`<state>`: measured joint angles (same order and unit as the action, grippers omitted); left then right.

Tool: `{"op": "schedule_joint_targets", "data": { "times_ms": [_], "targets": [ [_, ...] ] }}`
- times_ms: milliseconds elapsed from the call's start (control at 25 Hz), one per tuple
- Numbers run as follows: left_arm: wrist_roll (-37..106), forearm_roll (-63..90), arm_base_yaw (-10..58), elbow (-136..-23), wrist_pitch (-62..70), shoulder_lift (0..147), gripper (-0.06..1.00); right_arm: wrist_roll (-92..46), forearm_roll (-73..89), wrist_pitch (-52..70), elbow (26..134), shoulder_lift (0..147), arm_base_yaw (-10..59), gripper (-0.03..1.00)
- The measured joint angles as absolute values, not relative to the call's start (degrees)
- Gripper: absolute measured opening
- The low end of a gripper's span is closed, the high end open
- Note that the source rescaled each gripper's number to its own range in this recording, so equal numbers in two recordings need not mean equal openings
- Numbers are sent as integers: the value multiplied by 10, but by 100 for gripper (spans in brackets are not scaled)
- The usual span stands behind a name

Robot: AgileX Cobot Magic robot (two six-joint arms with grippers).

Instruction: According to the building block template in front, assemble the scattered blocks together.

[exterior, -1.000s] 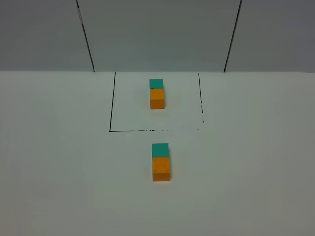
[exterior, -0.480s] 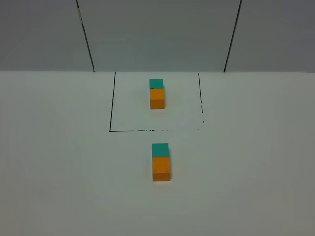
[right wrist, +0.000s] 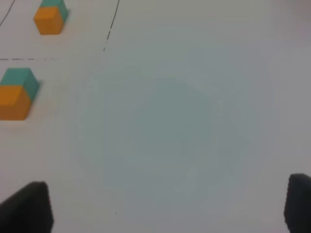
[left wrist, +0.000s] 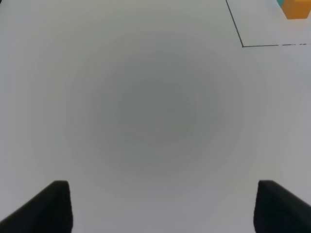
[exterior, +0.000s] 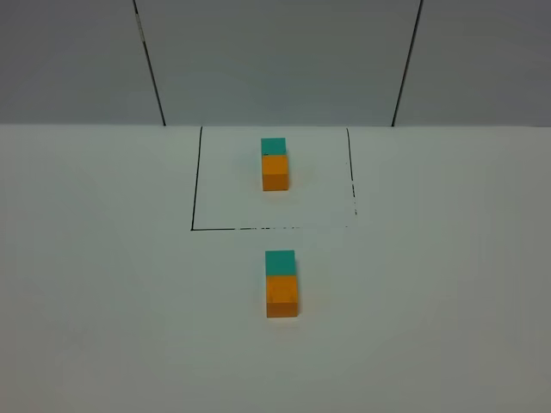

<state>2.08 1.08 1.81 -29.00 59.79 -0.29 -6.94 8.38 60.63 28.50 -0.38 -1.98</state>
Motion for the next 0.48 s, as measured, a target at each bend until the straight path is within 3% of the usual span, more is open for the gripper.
{"op": "schedule_joint_targets", "data": {
  "times_ms": [480],
  "targets": [
    [21, 11, 18, -290, 598, -3, 70, -69, 84, 606, 285, -4, -20, 82]
  ]
}}
